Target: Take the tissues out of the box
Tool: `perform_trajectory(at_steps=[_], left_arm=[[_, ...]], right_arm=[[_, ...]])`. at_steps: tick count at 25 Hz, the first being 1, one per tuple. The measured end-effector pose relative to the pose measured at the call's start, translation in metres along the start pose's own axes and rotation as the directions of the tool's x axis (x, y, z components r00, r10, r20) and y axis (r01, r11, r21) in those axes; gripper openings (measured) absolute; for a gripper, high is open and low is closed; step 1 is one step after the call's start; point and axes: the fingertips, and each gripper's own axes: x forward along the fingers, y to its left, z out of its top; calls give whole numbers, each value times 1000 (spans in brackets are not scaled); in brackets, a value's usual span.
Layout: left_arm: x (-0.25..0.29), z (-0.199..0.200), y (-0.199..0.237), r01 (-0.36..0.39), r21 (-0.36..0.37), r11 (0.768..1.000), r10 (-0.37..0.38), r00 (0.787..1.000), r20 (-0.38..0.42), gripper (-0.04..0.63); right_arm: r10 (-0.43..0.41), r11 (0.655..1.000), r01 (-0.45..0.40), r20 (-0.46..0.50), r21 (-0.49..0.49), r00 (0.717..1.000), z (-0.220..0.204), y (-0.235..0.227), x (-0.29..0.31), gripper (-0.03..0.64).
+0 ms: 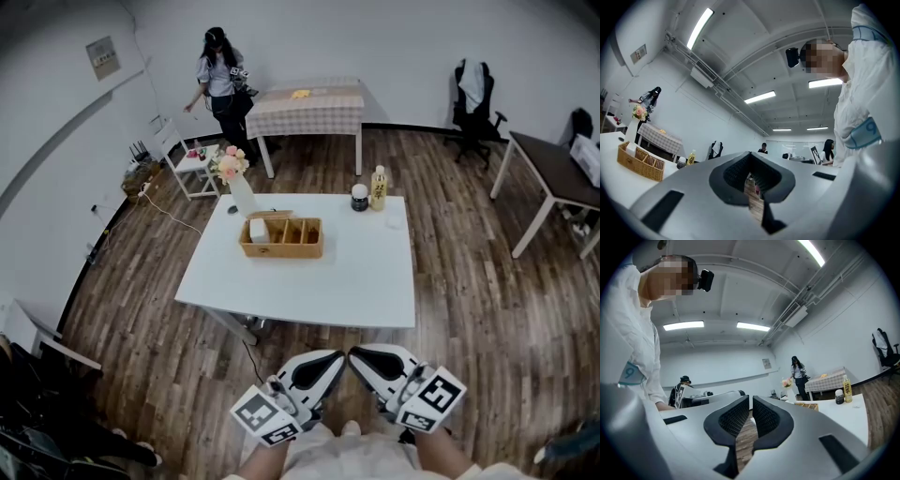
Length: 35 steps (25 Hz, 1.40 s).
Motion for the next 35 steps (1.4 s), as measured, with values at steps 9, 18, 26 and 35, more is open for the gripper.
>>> perform_trajectory(at_steps=[9, 18, 26, 35], left_arm=[[-1, 2, 5, -17, -5, 1000, 17, 1000, 8, 0], [5, 3, 11, -18, -15, 1000, 18, 1000, 10, 0], [7, 2, 32, -35, -22, 999, 35, 999, 16, 0], [14, 17, 99, -32, -35, 999, 33, 999, 32, 0]], right_arm=[[32, 999, -32, -17, -6, 999, -1, 2, 8, 37], [35, 999, -35, -17, -1, 999, 2, -6, 11, 38], [45, 999, -44, -23, 14, 999, -2, -19, 27, 37], [46, 999, -46, -28, 21, 999, 1, -57, 85, 37]])
